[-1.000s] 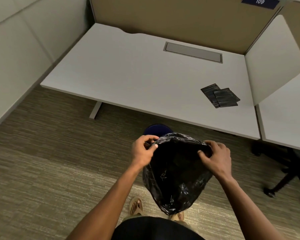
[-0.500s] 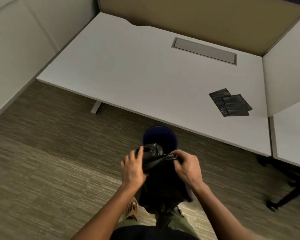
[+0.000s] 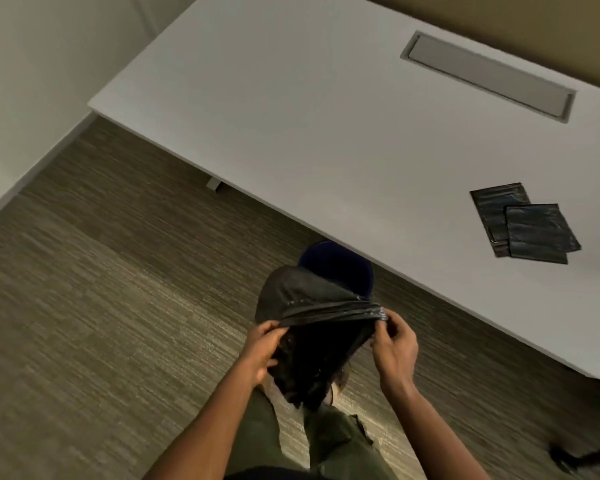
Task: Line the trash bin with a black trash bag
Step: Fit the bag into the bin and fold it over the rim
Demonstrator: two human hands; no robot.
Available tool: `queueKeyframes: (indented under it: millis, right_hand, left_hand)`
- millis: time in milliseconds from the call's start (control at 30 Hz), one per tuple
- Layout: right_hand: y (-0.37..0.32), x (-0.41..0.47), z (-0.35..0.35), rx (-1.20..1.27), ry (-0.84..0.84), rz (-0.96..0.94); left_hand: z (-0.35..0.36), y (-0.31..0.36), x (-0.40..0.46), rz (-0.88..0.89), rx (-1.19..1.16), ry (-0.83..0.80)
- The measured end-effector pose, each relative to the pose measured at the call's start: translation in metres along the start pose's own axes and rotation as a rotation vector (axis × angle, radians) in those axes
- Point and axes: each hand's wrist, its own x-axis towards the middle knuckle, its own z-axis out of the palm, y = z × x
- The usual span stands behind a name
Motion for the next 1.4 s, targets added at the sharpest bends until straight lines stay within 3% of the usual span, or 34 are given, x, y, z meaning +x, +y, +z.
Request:
queueKeyframes:
  millis: [167, 233, 433, 567, 667, 800, 1000, 1100, 1233, 1333, 1400]
  right_hand:
    - [0.024, 0.040, 0.014, 0.332, 0.030, 0.357]
    - [0.030, 0.056, 0.021, 0.484, 0.036, 0.415]
    - [0.038, 0.103, 0.045, 0.734, 0.126, 0.323]
    - [0.044, 0.120, 0.057, 0.789, 0.090, 0.186]
    - [0.063, 0.126, 0.065, 0.682, 0.026, 0.082]
    - [0.114, 0.130, 0.078, 0.443, -0.020, 0.040]
    - [0.202, 0.137, 0.101, 0.023, -0.126, 0.102]
    - [0.222, 0.149, 0.109, -0.130, -0.234, 0.108]
    - [0.227, 0.165, 0.112, -0.092, -0.254, 0.182]
    - [0.220, 0.170, 0.117, -0.122, -0.133, 0.198]
    - [0.215, 0.170, 0.117, -0.177, 0.010, 0.193]
  left_hand:
    - [0.026, 0.028, 0.038, 0.085, -0.109, -0.181]
    - [0.037, 0.038, 0.059, 0.107, -0.095, -0.238]
    - [0.048, 0.081, 0.126, 0.226, -0.173, -0.398]
    - [0.034, 0.102, 0.163, 0.300, -0.223, -0.514]
    - [0.022, 0.097, 0.188, 0.397, -0.046, -0.497]
    - [0.016, 0.056, 0.231, 0.420, 0.240, -0.256]
    - [0.009, -0.030, 0.286, 0.305, 0.410, 0.058]
    - [0.008, -0.061, 0.308, 0.209, 0.354, 0.099]
    - [0.011, -0.067, 0.326, -0.008, 0.021, 0.091]
    - [0.018, -0.059, 0.331, -0.157, -0.187, 0.033]
    - [0.024, -0.050, 0.327, -0.157, -0.285, -0.036]
